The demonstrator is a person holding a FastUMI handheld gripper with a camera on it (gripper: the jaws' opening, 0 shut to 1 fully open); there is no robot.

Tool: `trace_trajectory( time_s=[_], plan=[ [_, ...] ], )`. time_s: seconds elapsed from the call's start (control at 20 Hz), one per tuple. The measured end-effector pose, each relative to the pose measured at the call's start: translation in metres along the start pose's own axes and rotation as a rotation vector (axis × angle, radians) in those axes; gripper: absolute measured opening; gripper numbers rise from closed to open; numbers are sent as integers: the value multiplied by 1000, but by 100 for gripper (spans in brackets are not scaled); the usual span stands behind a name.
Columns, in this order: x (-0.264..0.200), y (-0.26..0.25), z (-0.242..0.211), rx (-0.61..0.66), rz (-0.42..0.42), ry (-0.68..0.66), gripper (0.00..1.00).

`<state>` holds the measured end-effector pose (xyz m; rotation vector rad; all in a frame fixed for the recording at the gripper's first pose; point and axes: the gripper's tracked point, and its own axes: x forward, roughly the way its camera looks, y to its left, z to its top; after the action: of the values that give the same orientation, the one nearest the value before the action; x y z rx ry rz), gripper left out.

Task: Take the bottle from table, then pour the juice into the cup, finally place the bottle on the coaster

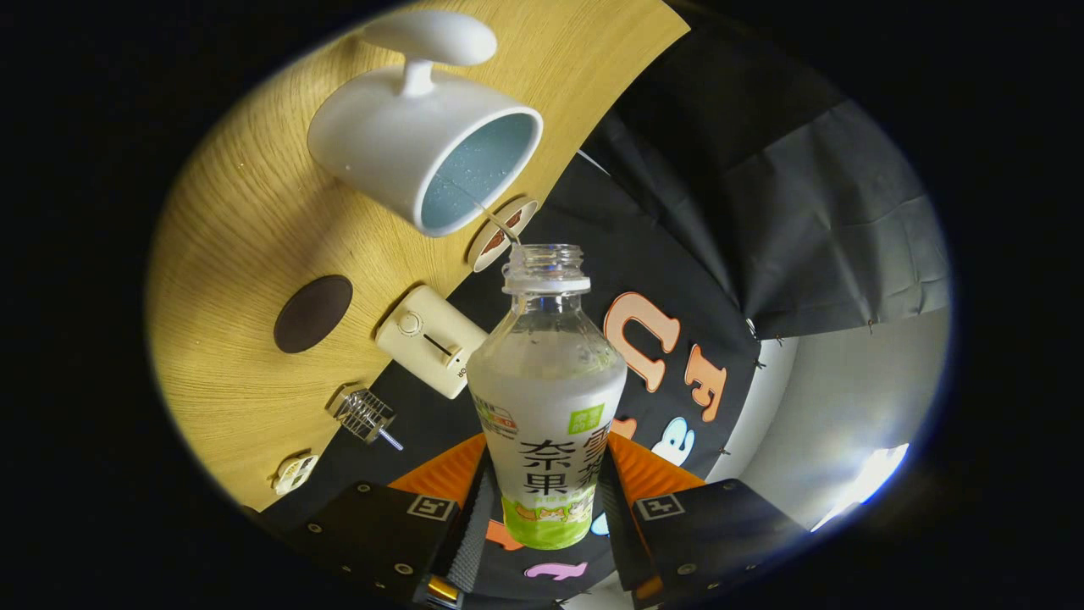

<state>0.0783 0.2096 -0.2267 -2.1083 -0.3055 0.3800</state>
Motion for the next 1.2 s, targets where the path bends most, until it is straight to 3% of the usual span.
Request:
trace_trajectory(
  time_s=[0.55,0.8,0.9,1.2],
  plan=[
    [-9,20,10,113,80,-10,63],
    [-16,40,17,272,150,10,63],
    [-15,52,22,344,216,14,63],
    [-24,90,37,643,348,75,63]
  ],
)
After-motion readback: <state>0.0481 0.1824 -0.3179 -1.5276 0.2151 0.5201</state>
